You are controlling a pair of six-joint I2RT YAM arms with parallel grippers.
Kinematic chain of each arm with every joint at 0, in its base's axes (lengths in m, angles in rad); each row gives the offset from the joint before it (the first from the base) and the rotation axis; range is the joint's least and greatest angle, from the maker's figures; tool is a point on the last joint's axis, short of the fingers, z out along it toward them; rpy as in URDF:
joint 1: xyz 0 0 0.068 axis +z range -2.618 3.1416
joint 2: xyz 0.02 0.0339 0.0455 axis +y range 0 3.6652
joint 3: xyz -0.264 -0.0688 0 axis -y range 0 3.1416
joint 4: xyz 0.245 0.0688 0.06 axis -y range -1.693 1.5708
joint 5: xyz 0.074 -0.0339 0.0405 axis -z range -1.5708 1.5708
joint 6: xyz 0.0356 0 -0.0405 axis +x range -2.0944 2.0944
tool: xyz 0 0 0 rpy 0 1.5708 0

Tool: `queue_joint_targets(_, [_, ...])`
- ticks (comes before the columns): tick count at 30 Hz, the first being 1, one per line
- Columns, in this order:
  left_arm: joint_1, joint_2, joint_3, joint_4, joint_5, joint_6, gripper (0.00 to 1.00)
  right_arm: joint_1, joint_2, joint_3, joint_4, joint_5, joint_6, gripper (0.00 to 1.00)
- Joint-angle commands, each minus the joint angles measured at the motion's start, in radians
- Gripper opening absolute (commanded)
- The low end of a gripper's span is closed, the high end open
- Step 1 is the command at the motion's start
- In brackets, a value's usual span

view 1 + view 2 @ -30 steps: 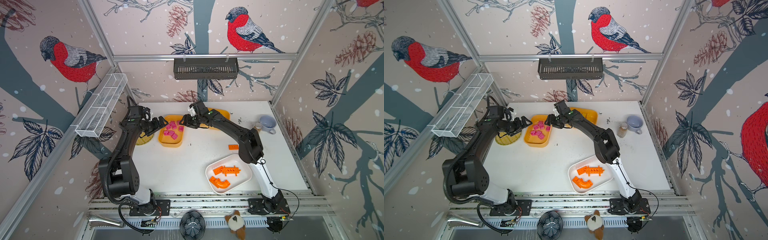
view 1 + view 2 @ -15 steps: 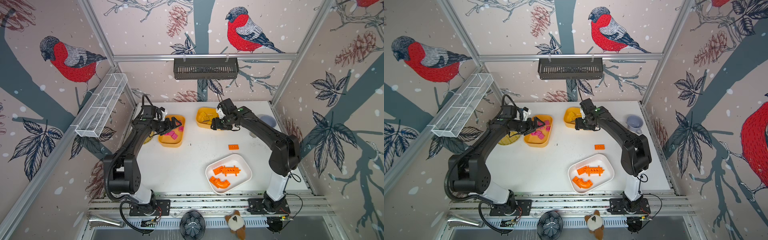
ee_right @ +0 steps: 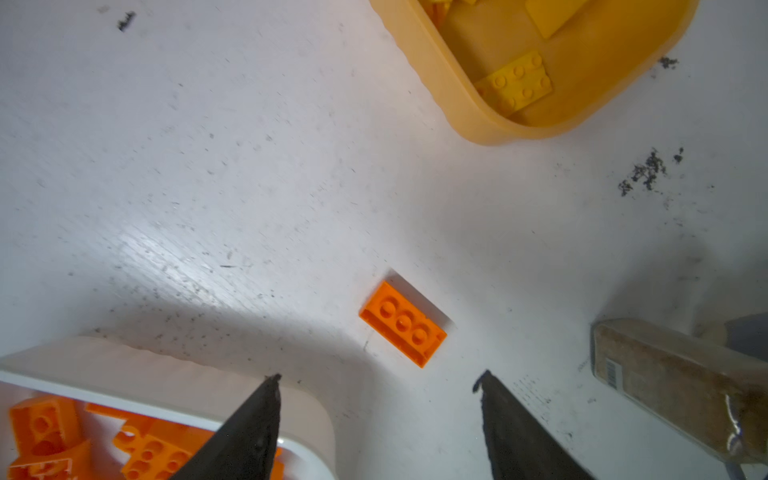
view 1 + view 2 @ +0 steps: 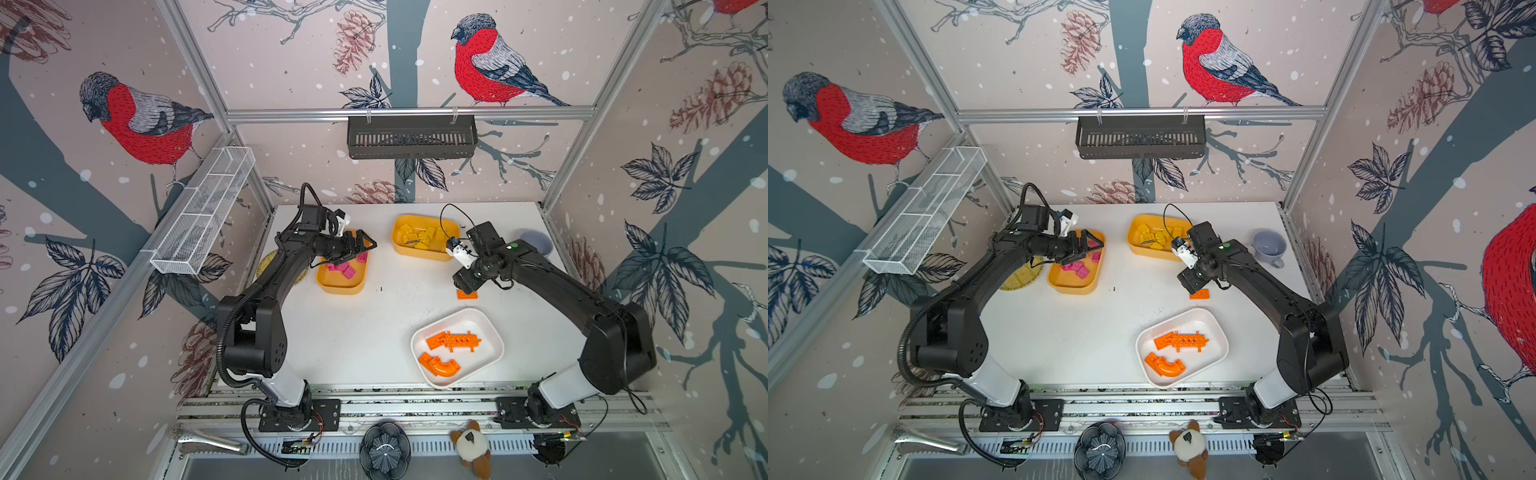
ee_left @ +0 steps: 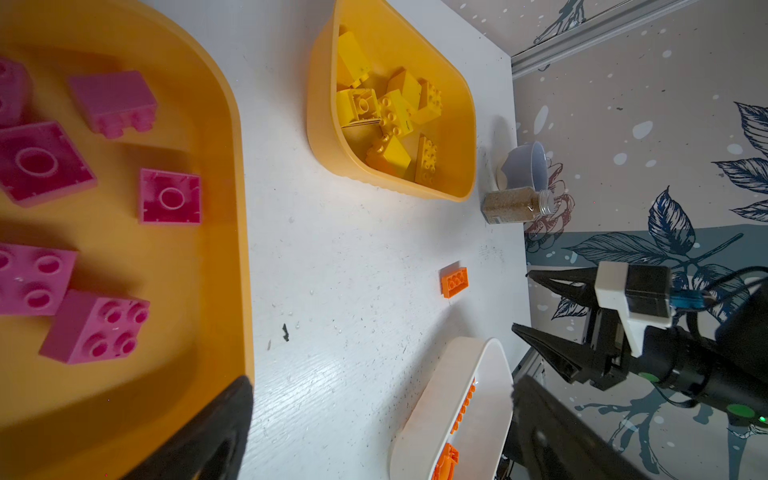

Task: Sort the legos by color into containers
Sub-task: 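Move the right gripper down over the loose orange brick, then grasp the orange brick with the right gripper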

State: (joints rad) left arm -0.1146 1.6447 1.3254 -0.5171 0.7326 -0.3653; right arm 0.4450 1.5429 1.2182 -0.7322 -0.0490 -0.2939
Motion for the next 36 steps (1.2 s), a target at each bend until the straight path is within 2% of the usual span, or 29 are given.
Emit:
queue_joint_targets(1, [-0.003, 0.006, 0.014, -0.009, 0.017, 0.021, 0.97, -0.031, 0.012, -0.041, 0.008, 0.001, -0.172, 0.76])
queue_joint_targets(8, [-0.013, 0.010, 0.014, -0.021, 0.014, 0.029, 0.97, -0.109, 0.094, -0.071, -0.030, -0.018, -0.304, 0.76])
queue_joint_targets(16, [-0.013, 0.007, 0.006, -0.038, -0.014, 0.042, 0.97, -0.132, 0.164, -0.110, 0.063, -0.016, -0.398, 0.77])
queue_joint_targets(31, [-0.013, 0.008, -0.004, -0.034, -0.032, 0.028, 0.97, -0.107, 0.315, -0.014, 0.091, -0.062, -0.438, 0.72])
queue_joint_targets(36, [-0.013, 0.004, -0.010, -0.035, -0.037, 0.026, 0.97, -0.105, 0.346, 0.006, 0.074, -0.079, -0.433, 0.64])
